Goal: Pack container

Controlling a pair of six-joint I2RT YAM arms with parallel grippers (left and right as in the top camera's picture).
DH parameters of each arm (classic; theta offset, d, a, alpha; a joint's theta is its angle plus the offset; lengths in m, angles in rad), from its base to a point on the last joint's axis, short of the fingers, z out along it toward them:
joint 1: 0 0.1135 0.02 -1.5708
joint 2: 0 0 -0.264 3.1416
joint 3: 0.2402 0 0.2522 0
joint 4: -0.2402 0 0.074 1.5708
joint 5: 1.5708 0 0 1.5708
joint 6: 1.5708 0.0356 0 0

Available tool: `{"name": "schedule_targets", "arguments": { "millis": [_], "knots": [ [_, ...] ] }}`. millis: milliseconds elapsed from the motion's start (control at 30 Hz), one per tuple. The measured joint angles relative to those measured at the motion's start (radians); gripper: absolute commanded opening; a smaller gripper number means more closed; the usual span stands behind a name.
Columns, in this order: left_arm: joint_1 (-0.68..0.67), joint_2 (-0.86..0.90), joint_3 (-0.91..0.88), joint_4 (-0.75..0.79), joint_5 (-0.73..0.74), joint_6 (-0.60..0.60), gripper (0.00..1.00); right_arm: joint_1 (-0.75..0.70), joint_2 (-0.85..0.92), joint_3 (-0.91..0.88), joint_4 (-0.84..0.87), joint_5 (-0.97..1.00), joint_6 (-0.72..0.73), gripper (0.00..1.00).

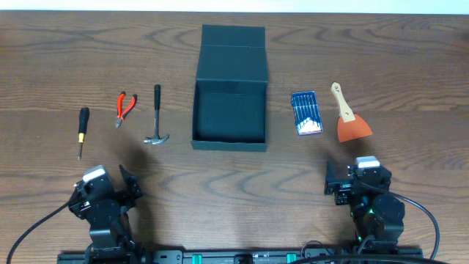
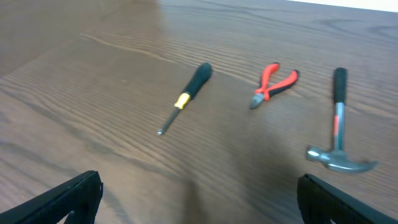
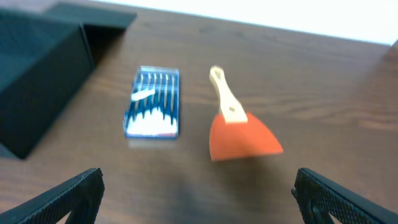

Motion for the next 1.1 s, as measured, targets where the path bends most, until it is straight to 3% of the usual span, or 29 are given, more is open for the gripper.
{"name": "schedule_targets", "arguments": {
  "millis": [333,567,733,900,1100],
  "knots": [
    [0.0,0.0,-0.002,0.031,-0.012,0.009,0.98,0.0,0.0,-0.005,-0.051,-0.243,0.197,0.99],
    [0.001,0.0,-0.005,0.05,0.289,-0.032,0.98,0.0,0.001,-0.005,-0.052,-0.323,0.346,0.99],
    [0.001,0.006,0.021,0.053,0.404,-0.05,0.98,0.0,0.069,0.01,-0.055,-0.324,0.39,0.99],
    [0.001,0.114,0.188,0.056,0.423,-0.062,0.98,0.0,0.285,0.193,-0.083,-0.268,0.369,0.99],
    [0.001,0.438,0.422,-0.011,0.426,-0.063,0.98,0.0,0.678,0.612,-0.249,-0.158,0.283,0.99]
  ]
}}
